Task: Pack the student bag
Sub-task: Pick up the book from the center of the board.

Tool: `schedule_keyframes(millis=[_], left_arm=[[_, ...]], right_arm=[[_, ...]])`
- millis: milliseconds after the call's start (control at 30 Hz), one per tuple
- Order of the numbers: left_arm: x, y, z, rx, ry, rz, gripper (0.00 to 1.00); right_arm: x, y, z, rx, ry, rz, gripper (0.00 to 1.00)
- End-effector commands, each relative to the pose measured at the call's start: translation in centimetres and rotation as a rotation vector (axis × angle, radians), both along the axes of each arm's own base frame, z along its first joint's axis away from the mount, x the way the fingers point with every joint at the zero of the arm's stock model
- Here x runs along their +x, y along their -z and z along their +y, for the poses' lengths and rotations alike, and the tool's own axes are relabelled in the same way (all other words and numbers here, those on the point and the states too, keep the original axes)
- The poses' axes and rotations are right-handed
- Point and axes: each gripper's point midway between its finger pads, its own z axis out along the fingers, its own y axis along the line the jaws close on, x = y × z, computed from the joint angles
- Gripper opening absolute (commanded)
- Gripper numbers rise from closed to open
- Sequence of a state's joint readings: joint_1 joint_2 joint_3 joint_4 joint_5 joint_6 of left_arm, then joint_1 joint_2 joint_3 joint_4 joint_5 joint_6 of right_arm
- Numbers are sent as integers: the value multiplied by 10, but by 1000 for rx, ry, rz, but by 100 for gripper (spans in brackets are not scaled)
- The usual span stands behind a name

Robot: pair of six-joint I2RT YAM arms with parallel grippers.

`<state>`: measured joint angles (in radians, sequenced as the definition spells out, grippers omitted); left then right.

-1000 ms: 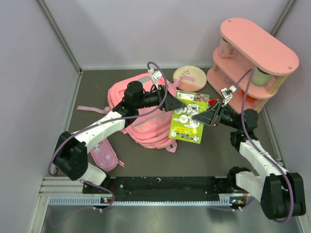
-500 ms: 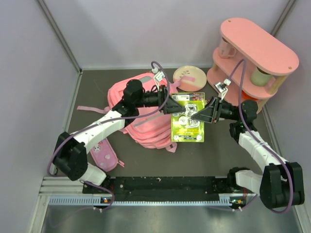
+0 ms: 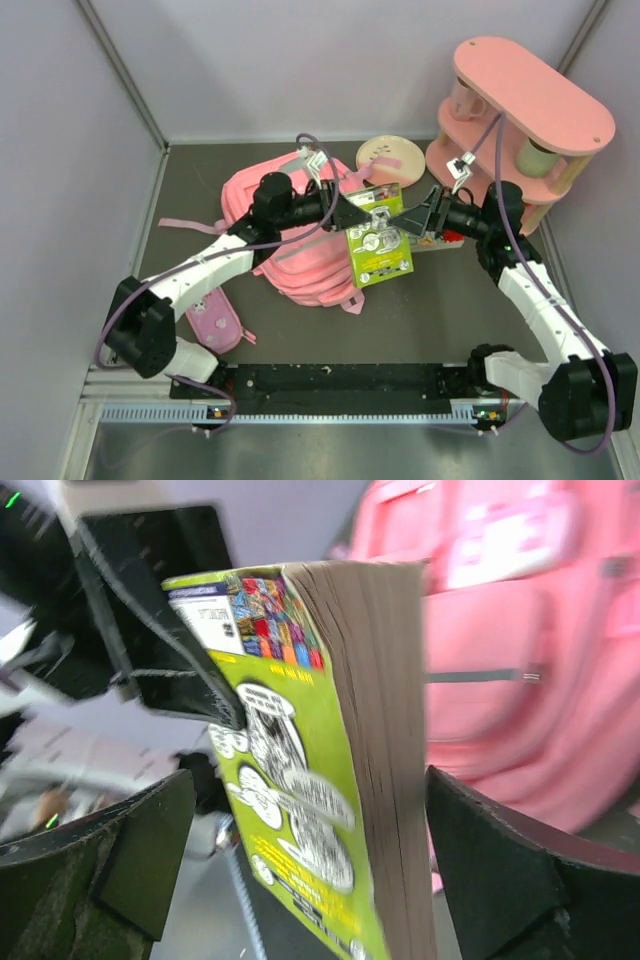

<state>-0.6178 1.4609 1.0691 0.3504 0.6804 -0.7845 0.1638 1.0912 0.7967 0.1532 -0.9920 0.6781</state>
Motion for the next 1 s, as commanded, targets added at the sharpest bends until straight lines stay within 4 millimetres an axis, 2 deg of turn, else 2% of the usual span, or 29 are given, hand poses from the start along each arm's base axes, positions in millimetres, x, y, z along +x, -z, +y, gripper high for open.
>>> schedule_keyframes(millis=[0, 33, 67, 100, 167, 200, 267, 333, 367, 433, 467, 600, 667, 700, 733, 967], left_arm=[[33, -25, 53, -22, -378, -73, 0], [30, -44, 66, -79, -436, -93, 0], [38, -31, 81, -80, -533, -72, 0], [32, -44, 92, -127, -569, -92, 0], [36, -40, 109, -175, -658, -71, 0], [32, -48, 114, -207, -671, -80, 0], [31, -53, 118, -254, -688, -80, 0], [31, -61, 117, -290, -683, -78, 0], [31, -69, 116, -320, -675, -91, 0], [31, -71, 109, -341, -643, -81, 0], [32, -72, 106, -347, -630, -76, 0], [31, -72, 99, -389, -589, -47, 0], [29, -74, 99, -418, -579, -32, 0], [29, -74, 98, -430, -572, -20, 0], [28, -76, 98, -443, -564, -21, 0], [23, -73, 93, -470, -518, 12, 0]], right_arm=[[21, 25, -35, -102, 370, 72, 97], [21, 22, -36, -75, 385, 64, 97], [19, 16, -38, -44, 408, 50, 98], [14, 26, -37, -10, 419, 114, 98], [7, 16, -33, 75, 401, 98, 98], [3, 28, -32, 119, 406, 184, 99], [-7, 21, -20, 183, 359, 169, 99], [-16, 24, -9, 212, 336, 215, 99], [-22, 23, 4, 215, 312, 225, 99], [-26, 21, 13, 232, 305, 227, 99], [-29, 14, 20, 271, 293, 211, 99], [-24, 4, 26, 364, 270, 200, 99], [-21, 10, 34, 370, 246, 241, 99], [-21, 0, 36, 407, 226, 204, 99], [-16, 9, 39, 401, 226, 235, 99], [-10, 2, 47, 453, 199, 205, 99]])
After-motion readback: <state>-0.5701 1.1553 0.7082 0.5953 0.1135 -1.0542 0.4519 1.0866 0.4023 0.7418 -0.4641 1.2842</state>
